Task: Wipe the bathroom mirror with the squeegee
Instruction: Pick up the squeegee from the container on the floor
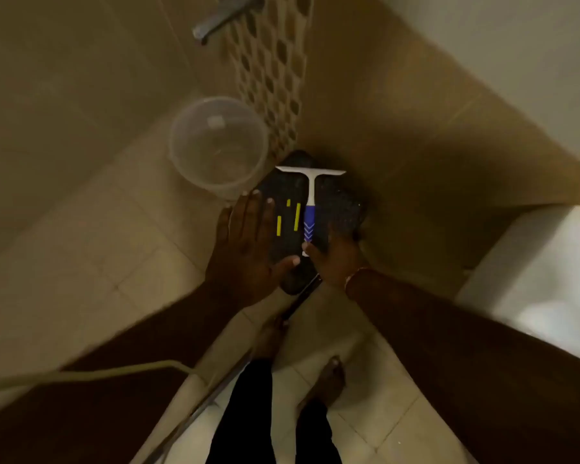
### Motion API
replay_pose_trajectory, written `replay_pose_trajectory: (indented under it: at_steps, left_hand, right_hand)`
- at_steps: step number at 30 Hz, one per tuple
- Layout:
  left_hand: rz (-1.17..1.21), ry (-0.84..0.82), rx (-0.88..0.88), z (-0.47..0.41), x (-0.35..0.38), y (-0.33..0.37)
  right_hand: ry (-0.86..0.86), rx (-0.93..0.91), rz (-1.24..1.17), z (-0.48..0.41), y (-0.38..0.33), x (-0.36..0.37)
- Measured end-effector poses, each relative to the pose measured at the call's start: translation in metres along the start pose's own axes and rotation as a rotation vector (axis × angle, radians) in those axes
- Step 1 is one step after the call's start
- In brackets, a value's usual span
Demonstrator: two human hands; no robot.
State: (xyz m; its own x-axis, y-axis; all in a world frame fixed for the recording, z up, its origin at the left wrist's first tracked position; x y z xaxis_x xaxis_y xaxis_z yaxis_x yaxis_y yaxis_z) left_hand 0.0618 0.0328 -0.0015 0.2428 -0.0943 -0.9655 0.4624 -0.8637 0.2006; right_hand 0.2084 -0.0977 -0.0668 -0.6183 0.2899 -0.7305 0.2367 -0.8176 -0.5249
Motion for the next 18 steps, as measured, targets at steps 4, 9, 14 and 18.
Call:
replay_pose_trajectory:
  at_steps: [4,9,14,18]
  left_hand:
    - [-0.058,-0.097,0.0,0.0,0.06,-0.013]
    - [-0.063,-0.106,0.02,-0.014,0.107,-0.025]
    - [-0.063,-0.071,0.037,-0.024,0.123,-0.032]
    - [-0.076,-0.052,0.047,-0.032,0.123,-0.031]
  right_hand:
    - [-0.039,0.077,-0.04,-0.043,0.014,0.043]
    - [0.041,0.263,-0.073,-0.096,0.03,0.076]
    - [0.084,0.3,-0.088,-0.114,0.022,0.075]
    - [0.061,0.277,-0.071,-0.117,0.018,0.079]
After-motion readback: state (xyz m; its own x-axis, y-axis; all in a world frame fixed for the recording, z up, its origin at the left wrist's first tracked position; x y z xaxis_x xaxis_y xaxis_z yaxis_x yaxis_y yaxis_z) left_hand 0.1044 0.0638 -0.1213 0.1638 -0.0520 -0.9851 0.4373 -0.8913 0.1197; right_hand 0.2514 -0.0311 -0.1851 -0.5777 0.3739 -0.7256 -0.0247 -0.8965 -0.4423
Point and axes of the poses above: each hand's wrist, its own z-axis away from the middle knuckle, its own x-axis out of the palm, y = z × x, the point moved 7 cm from there along -z, towards the middle knuckle, and after that the axes turned 11 degrees about y, right-handed, at the moved point
